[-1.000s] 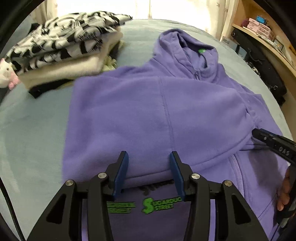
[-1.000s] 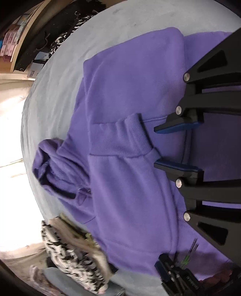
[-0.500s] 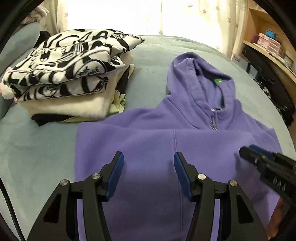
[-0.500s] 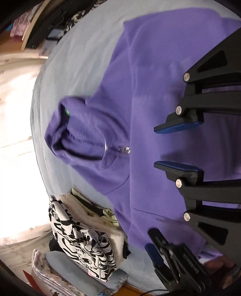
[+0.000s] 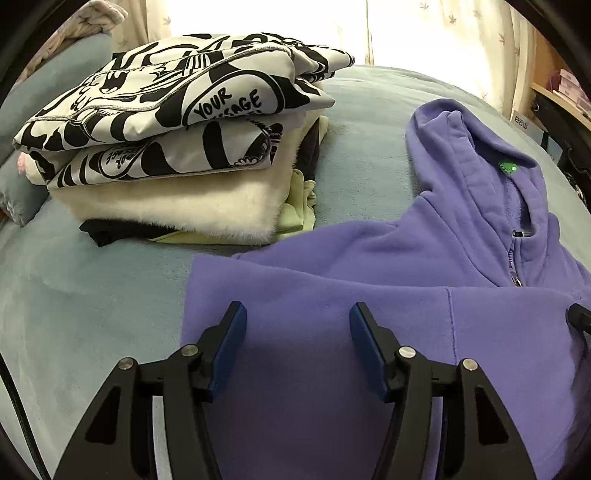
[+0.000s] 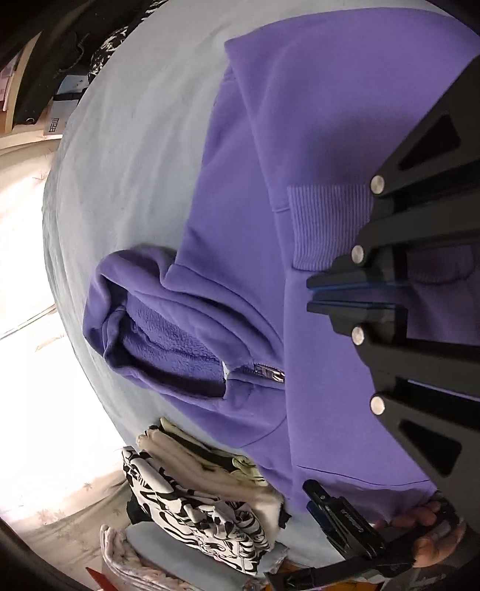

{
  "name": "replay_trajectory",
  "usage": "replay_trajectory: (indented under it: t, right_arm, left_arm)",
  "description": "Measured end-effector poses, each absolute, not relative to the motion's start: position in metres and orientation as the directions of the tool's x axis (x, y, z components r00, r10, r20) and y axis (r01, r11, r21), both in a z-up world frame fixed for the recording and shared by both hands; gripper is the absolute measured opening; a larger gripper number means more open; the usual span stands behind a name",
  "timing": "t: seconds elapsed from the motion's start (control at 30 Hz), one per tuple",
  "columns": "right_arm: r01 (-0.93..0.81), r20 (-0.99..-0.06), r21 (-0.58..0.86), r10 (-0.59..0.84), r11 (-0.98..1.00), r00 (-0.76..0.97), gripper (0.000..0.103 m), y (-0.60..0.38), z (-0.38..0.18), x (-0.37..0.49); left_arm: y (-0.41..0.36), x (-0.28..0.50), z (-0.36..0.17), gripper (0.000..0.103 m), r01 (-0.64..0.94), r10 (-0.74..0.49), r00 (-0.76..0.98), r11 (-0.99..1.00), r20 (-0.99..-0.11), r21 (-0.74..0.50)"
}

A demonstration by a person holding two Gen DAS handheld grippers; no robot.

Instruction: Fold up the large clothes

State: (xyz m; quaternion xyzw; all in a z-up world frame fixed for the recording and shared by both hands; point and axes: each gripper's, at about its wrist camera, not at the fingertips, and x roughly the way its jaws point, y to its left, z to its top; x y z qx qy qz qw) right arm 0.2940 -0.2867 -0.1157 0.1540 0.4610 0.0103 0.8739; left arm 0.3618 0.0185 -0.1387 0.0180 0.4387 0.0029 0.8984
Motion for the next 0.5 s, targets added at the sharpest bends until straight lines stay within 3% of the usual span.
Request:
replay_trajectory:
  t: [0.5]
  right_arm:
    - [0.165,-0.818,0.224,0.093,0.960,0.568,0.007,-0.281,-0.095,0.263]
  left_arm:
    - [0.029,0.323,-0.118,0.058,0.042,0.011,0.588,0.998,-0.809,0.044]
